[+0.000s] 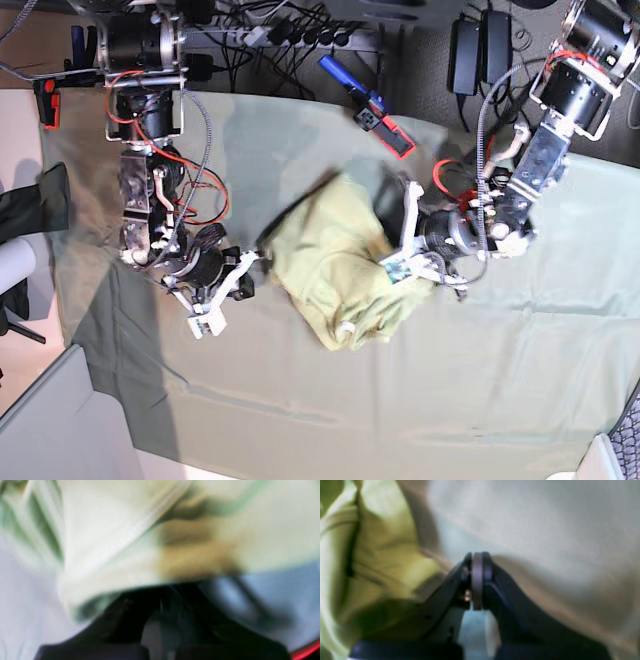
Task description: Fold the T-shirt properly
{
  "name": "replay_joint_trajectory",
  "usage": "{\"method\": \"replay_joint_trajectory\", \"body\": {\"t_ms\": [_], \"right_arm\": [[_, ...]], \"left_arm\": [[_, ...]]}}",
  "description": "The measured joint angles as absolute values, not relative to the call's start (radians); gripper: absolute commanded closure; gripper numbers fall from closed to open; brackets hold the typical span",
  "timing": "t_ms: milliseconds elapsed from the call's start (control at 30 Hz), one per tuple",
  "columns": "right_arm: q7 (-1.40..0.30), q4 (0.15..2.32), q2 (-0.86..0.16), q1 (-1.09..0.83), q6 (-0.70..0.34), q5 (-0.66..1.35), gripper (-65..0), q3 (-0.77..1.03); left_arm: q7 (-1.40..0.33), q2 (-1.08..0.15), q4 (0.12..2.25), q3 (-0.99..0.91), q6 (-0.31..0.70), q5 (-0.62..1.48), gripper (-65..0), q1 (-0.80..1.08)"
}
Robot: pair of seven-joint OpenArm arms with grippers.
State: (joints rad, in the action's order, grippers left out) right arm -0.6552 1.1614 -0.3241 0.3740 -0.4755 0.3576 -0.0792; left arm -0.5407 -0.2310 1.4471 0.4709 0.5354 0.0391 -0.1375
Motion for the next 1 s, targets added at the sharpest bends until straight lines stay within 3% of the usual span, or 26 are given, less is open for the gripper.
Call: {"method": "replay_joint_trajectory", "body": {"t_ms": [233,567,800,1000], "right_arm": [[-0.731,1.215,-0.305,0.376,-0.476,0.532,0.0,-0.078],[-0.733,1.218,-0.176,0.298,-0.476,0.524,0.0,-0.079],[-0.7,1.274,-0.159,0.238,-0.476,0.466,0.0,-0.049],[-0.706,1.412,-0.183,0.213,-0.476,0.445,0.0,0.069]], "left_arm": [[-0.53,-0.261,1.317,0.457,0.536,0.036,0.0,-0.261],[-0.517,-0.263,1.197,0.457,0.532,0.055,0.0,-0.358],[-0.595,-0.271,1.245,0.437,0.536,0.219,0.0,-0.349],[-0.708,-0.278,1.425,0.244,0.59,0.385,0.0,-0.353]]}}
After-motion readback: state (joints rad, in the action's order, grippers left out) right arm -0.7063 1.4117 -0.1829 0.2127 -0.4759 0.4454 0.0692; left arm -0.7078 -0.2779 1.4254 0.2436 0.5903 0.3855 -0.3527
